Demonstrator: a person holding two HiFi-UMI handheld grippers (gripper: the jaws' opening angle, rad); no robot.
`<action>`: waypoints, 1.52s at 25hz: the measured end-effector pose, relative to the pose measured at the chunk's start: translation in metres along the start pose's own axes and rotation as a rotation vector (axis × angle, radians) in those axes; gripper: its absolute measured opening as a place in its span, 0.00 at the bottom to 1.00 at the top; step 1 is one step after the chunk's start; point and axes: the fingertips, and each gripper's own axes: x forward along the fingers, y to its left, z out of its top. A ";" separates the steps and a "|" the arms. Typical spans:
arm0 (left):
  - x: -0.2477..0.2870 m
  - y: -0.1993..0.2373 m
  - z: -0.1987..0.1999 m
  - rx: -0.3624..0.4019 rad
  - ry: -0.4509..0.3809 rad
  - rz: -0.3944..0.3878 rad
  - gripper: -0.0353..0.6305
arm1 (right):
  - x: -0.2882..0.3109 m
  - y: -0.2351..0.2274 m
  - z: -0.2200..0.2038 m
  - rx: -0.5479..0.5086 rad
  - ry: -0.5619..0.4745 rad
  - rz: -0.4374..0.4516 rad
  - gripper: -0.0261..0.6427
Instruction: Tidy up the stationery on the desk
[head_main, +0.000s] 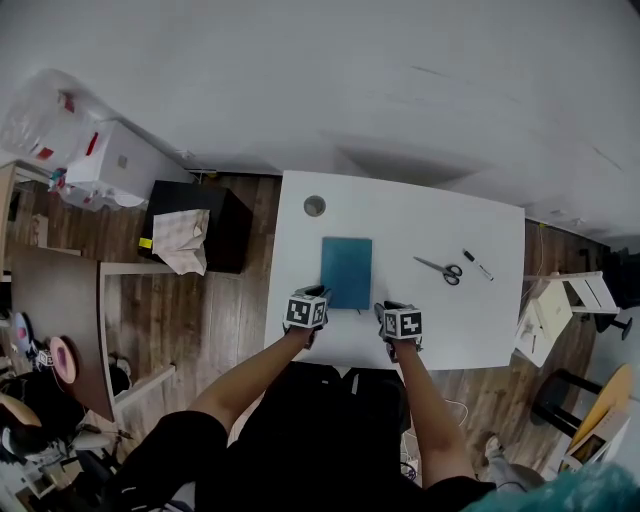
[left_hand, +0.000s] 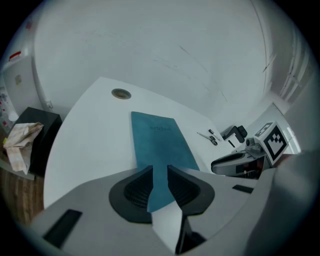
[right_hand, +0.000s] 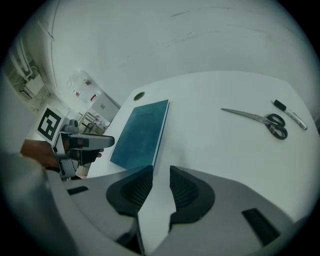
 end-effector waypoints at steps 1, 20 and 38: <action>-0.001 -0.007 -0.004 0.013 0.007 -0.009 0.20 | -0.006 -0.003 -0.002 0.008 -0.015 0.002 0.21; 0.066 -0.167 -0.047 -0.166 -0.134 0.027 0.16 | -0.096 -0.181 0.020 -0.250 -0.131 0.092 0.21; 0.095 -0.219 -0.076 -0.307 -0.162 0.076 0.08 | -0.065 -0.235 0.060 -0.624 -0.014 0.079 0.21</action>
